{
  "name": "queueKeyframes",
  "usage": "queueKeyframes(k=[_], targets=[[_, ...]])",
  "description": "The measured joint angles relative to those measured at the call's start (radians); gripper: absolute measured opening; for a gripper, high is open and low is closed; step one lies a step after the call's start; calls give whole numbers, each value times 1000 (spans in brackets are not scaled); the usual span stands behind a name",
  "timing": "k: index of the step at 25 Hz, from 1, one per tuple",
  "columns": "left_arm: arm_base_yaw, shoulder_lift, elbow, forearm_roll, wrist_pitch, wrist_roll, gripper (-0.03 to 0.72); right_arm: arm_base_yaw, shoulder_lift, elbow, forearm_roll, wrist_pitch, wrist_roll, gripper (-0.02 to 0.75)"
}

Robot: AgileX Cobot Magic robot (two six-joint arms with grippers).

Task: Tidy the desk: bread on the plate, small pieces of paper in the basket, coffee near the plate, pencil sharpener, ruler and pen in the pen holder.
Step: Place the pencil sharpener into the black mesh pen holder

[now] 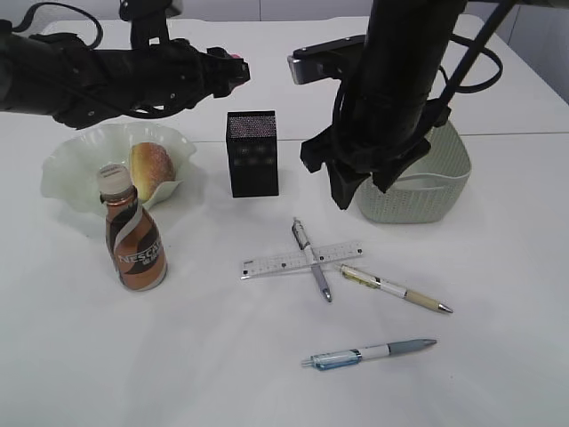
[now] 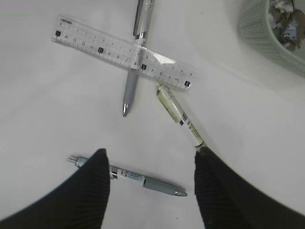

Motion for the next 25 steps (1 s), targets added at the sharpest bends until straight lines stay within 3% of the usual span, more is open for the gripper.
queueKeyframes(k=[20, 25], targets=[[0, 68, -62, 2, -38, 3, 326, 0, 0, 0, -8, 1, 0, 417], [0, 68, -62, 2, -38, 4, 364, 0, 0, 0, -8, 1, 0, 417]])
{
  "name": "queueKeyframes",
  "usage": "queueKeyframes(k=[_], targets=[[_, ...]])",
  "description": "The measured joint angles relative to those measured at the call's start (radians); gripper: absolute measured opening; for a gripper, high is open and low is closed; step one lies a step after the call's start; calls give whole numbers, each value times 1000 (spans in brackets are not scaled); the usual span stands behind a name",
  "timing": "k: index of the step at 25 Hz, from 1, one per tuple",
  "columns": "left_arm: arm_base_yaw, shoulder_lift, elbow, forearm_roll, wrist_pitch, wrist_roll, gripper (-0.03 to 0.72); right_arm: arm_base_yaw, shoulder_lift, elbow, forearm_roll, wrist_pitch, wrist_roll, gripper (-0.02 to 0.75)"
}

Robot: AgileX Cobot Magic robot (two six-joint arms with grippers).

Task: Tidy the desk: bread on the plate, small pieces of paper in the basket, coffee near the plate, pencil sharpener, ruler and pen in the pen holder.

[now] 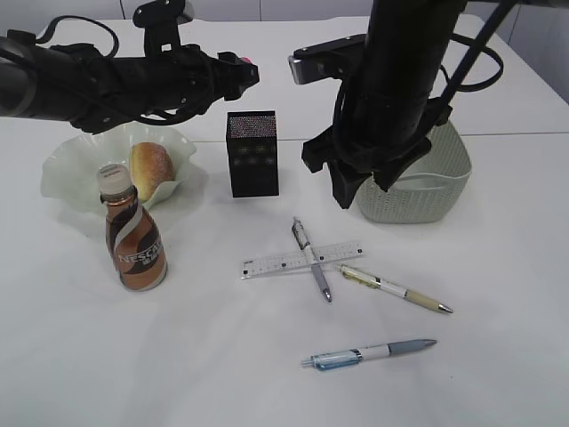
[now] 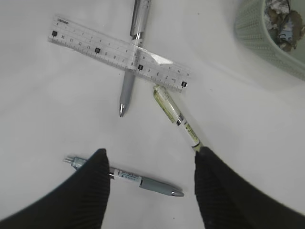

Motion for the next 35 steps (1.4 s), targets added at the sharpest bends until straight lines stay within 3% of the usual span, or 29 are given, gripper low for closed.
queueKeyframes(k=[5, 17, 24, 30, 35], targets=[[0, 0, 0, 1, 0, 0, 444, 0, 0, 0, 0, 0, 0, 417], [0, -34, 0, 2, 20, 2, 456, 0, 0, 0, -1, 2, 0, 417], [0, -193, 0, 15, 275, 2, 455, 0, 0, 0, -1, 2, 0, 417], [-22, -321, 0, 8, 618, 22, 455, 0, 0, 0, -1, 2, 0, 417], [-24, -353, 0, -131, 869, 244, 455, 0, 0, 0, -1, 2, 0, 417]])
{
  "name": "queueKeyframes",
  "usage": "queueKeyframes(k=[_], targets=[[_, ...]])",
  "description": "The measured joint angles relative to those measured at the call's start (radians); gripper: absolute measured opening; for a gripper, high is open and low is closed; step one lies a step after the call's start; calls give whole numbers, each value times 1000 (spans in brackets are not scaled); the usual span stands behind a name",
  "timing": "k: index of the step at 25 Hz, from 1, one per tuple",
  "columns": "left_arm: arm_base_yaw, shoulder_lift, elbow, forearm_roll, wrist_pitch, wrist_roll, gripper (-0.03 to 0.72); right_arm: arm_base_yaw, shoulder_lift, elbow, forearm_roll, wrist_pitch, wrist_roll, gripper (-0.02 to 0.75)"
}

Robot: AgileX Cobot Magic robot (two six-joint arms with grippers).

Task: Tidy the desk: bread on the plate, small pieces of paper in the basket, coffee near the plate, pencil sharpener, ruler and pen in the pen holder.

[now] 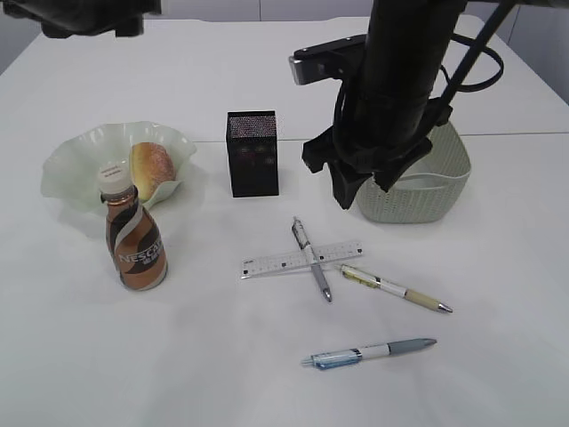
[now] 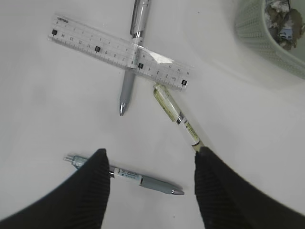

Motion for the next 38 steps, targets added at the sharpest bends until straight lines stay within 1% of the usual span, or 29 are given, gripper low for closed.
queueKeyframes(k=[2, 5, 9, 14, 17, 20, 24, 27, 30, 34, 38], targets=[[0, 0, 0, -106, 81, 140, 455, 0, 0, 0, 0, 0, 0, 417], [0, 0, 0, -236, 200, 316, 452, 0, 0, 0, 0, 0, 0, 417], [0, -17, 0, -335, 329, 454, 412, 0, 0, 0, 0, 0, 0, 417], [0, -87, 0, -399, 449, 567, 378, 0, 0, 0, 0, 0, 0, 417], [-2, -133, 2, -423, 498, 614, 373, 0, -3, 0, 2, 0, 0, 417], [-2, -183, 52, -429, 521, 656, 372, 0, -24, 0, 12, 0, 0, 417], [-2, -268, 191, -446, 525, 676, 371, 0, -59, 2, 19, 0, 0, 417], [-2, -358, 330, -488, 508, 680, 370, 0, -81, 23, 32, 0, 0, 417], [-2, -467, 439, -528, 495, 680, 370, 0, -87, 53, 39, 1, 0, 417], [-2, -587, 535, -583, 521, 683, 371, 0, -87, 71, 44, 1, 11, 417], [-2, -707, 567, -605, 628, 685, 370, 0, -89, 71, 57, 1, 89, 417]])
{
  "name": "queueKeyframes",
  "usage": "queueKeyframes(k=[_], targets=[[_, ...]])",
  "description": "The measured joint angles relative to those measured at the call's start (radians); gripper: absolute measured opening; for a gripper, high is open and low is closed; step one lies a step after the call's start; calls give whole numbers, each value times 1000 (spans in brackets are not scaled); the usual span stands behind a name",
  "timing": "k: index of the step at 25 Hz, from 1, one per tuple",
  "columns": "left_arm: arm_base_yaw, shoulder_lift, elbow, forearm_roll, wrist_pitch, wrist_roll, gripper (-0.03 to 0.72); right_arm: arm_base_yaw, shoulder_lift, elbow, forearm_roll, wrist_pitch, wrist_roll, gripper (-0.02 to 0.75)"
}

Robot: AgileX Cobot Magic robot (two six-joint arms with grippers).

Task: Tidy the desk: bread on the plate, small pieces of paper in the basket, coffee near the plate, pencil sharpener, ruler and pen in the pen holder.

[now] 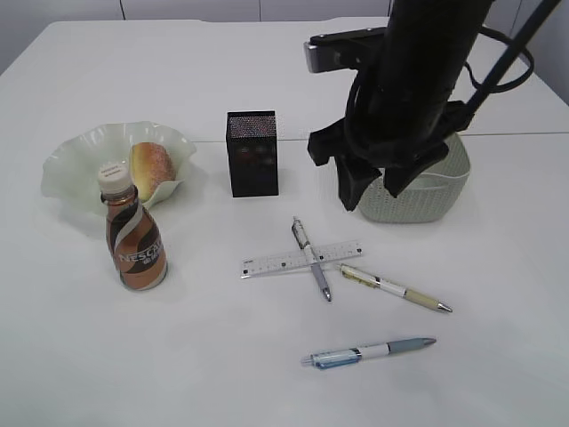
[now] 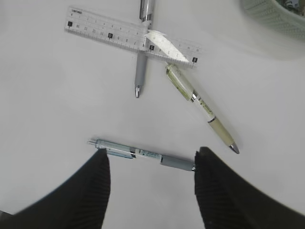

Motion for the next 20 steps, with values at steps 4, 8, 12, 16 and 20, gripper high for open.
queueKeyframes(k=[4, 8, 12, 16, 20], targets=[[0, -130, 2, -4, 13, 0, 370, 0, 0, 0, 14, 0, 15, 417], [0, -207, 2, -4, 22, 0, 370, 0, 2, 0, 14, 2, 19, 417], [0, -222, 4, -4, 51, 0, 370, 0, 11, 0, 14, 2, -8, 417], [0, -224, 37, -4, 49, 0, 370, 0, 12, 0, 12, -43, -242, 417], [0, -224, 105, -12, 27, 0, 370, 0, 25, 0, 25, -196, -497, 417]])
